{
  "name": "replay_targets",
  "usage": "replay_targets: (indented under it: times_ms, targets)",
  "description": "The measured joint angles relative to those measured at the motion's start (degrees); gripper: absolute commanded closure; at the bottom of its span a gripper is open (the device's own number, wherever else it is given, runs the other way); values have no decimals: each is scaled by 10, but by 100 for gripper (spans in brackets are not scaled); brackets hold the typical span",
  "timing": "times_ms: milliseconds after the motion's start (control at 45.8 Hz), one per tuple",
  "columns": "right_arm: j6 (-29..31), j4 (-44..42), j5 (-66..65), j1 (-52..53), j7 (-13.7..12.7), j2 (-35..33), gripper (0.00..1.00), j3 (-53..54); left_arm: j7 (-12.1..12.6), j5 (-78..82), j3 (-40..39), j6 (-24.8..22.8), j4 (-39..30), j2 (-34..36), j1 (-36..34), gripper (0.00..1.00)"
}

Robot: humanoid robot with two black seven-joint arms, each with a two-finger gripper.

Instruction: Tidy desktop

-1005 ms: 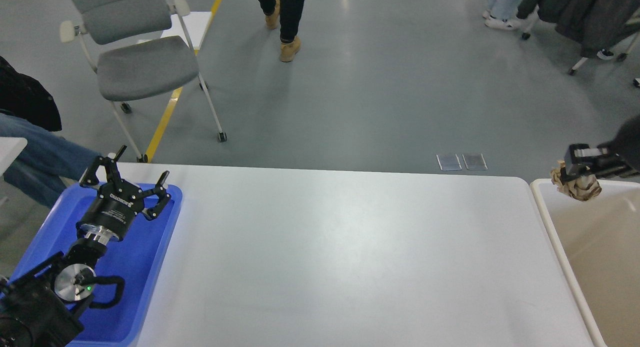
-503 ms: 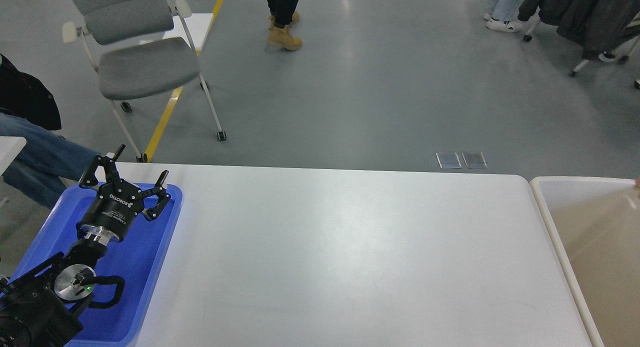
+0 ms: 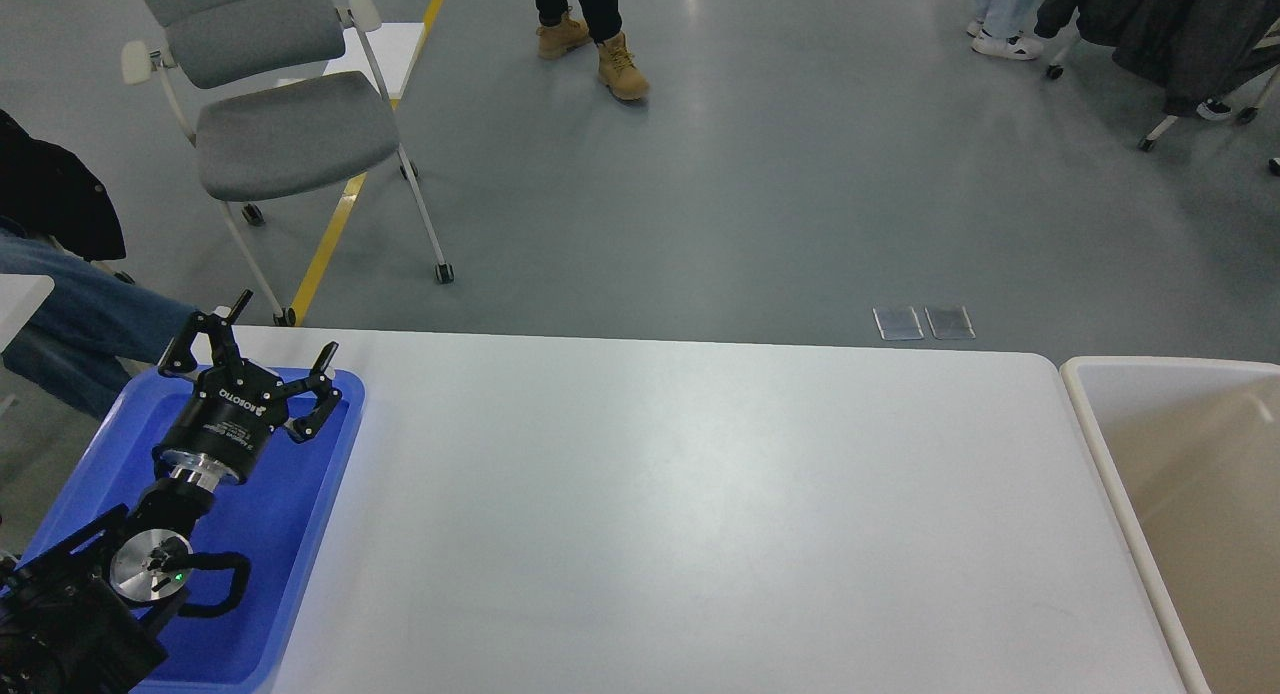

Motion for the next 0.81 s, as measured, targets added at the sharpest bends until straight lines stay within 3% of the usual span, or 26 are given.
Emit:
replay_targets:
  times_ms: [306,808]
  targets:
    - [-58,-72,18,-89,-1,63,100,58,0,0,0,0,0,0,0,1]
    - [-90,-206,62,-186,-2,199,100,72,0,0,0,0,0,0,0,1]
